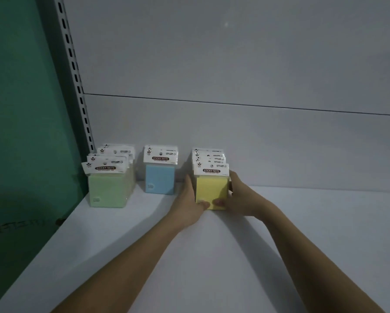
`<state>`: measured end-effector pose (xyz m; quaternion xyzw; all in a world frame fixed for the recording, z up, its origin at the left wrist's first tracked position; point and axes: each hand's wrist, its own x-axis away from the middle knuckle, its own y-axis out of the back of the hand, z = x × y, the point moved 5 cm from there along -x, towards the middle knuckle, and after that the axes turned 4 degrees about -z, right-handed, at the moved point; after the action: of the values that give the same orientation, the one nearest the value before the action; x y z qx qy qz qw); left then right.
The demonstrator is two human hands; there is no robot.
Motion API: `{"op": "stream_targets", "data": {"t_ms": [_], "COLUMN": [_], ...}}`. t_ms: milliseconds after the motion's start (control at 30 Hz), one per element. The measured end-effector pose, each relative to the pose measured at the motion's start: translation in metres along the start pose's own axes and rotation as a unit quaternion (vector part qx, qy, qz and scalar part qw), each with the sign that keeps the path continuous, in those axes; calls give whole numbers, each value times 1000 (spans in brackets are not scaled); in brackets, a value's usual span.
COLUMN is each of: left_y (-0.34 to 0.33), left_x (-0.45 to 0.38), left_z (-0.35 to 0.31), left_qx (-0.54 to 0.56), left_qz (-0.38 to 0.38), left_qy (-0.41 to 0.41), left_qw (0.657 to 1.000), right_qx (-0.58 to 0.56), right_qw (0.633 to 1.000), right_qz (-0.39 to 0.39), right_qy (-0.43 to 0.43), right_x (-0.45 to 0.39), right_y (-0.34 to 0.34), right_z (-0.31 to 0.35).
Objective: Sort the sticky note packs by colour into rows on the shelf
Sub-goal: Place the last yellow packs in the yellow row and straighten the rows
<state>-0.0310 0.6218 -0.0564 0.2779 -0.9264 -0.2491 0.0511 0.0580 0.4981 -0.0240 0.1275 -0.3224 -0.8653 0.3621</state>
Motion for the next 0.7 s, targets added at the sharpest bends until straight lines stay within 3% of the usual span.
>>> {"op": "stream_targets", "data": {"t_ms": [233, 400, 700], "left_y": [-7, -10, -4], "left_x": [-14, -15, -12], "left_z": [-20, -15, -23], "left_qx": [80, 159, 150], "left_qz": [-117, -102, -124], "left_qy": [12, 4, 26], "left_qw": [990, 982, 980], "right_qx": [-120, -226, -313], "right_qw": [984, 964, 945], "right_qz": [-80, -71, -46], "right_qy": [101, 124, 82], "right_x": [-14, -7, -13], "right_y": [-11, -20, -27], "right_z": [7, 18, 20]}}
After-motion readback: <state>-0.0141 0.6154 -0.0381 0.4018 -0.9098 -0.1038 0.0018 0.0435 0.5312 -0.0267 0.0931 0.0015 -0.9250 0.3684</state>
